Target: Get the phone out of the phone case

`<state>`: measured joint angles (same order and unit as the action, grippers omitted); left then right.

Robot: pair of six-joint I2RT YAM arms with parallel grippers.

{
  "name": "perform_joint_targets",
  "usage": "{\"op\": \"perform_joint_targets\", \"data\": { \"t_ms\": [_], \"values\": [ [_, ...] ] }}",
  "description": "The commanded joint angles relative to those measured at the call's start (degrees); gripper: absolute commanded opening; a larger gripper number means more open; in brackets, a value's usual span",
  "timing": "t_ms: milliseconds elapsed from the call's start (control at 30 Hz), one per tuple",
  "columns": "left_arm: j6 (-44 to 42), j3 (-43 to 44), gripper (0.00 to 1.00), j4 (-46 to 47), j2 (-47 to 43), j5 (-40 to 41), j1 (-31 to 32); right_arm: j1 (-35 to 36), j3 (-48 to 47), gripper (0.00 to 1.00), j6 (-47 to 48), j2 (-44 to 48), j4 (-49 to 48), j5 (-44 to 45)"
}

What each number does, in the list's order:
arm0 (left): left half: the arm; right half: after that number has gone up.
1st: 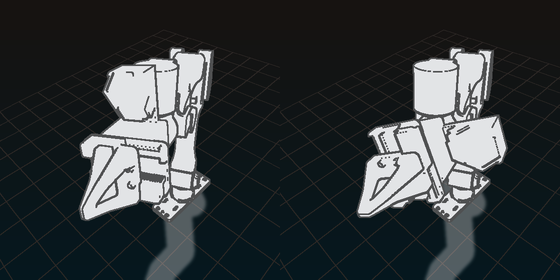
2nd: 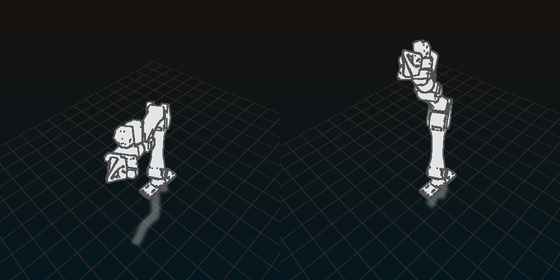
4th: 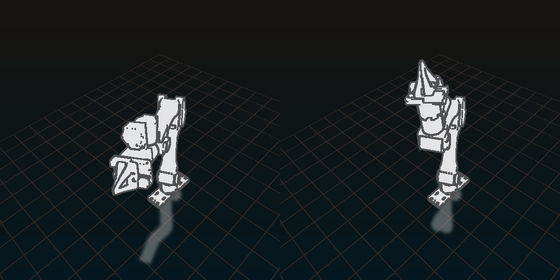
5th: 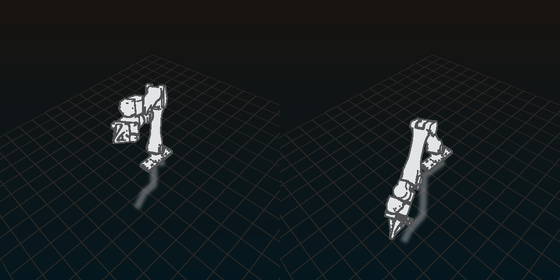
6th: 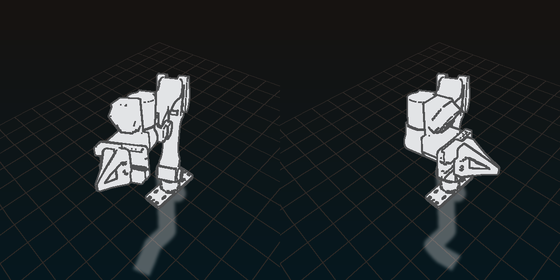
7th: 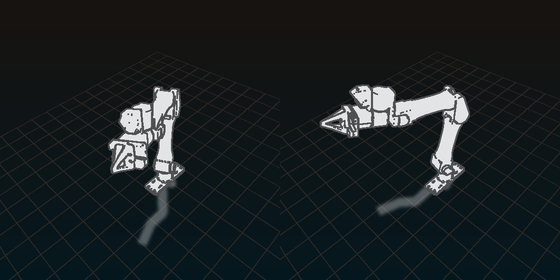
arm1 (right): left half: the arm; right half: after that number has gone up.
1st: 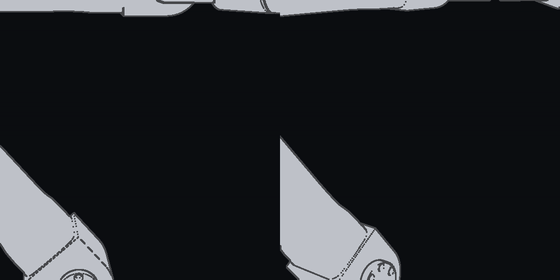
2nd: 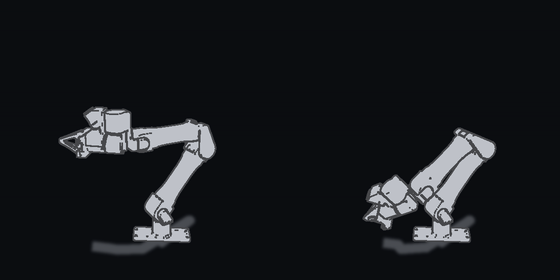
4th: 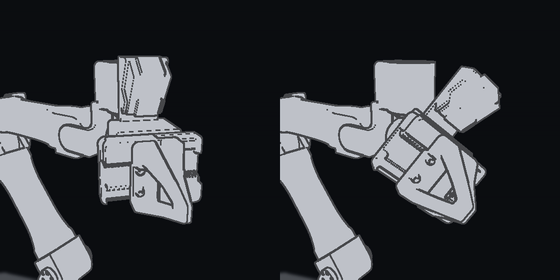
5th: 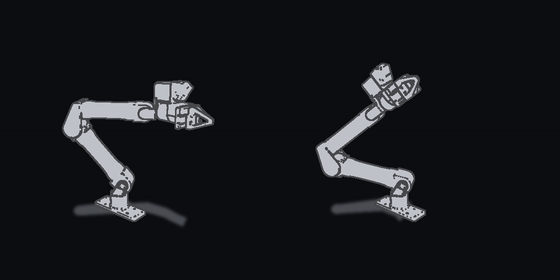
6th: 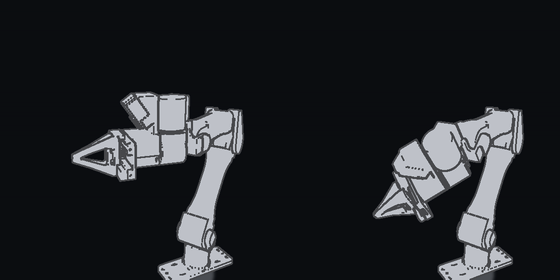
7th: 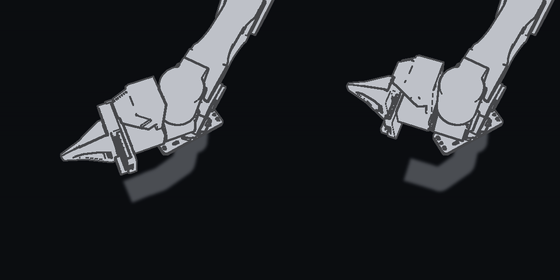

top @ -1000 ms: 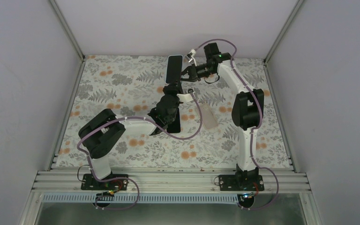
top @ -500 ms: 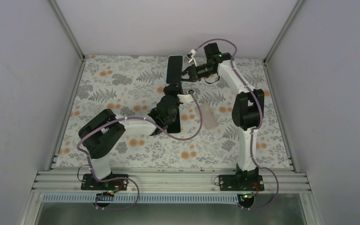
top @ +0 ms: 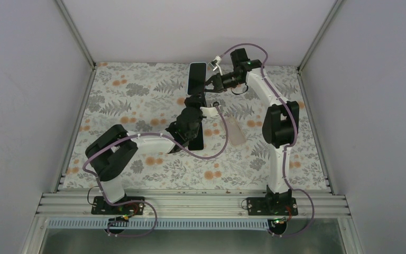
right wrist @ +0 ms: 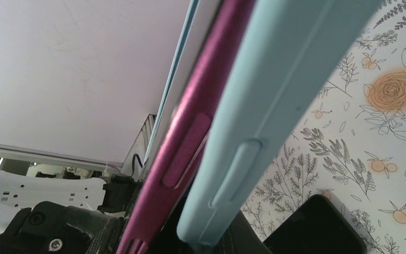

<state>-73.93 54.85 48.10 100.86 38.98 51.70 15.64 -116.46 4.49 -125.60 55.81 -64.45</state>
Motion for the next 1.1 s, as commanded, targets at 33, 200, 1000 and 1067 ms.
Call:
{"op": "perform_joint_targets", "data": {
  "t_ms": [33, 200, 1000, 1067],
  "values": [
    [-6.2, 0.0, 0.02, 4.0, -7.6, 6.3, 2.3, -8.5, 0.6, 0.03, 10.5, -1.4, -14.6, 30.0],
    [-5.5, 0.5, 0.02, 1.8, -9.1, 6.1, 2.4, -8.7, 0.7, 0.03, 11.6, -1.4, -15.1, 32.9],
    [-1.9, 1.5, 0.02, -5.8, -12.5, 5.7, 2.5, -10.0, 1.2, 0.03, 12.6, -2.0, -18.5, 38.0],
    [-1.1, 1.9, 0.02, -7.1, -12.0, 5.2, 2.9, -10.0, 0.0, 0.03, 12.0, -2.4, -16.2, 34.4]
  ]
}}
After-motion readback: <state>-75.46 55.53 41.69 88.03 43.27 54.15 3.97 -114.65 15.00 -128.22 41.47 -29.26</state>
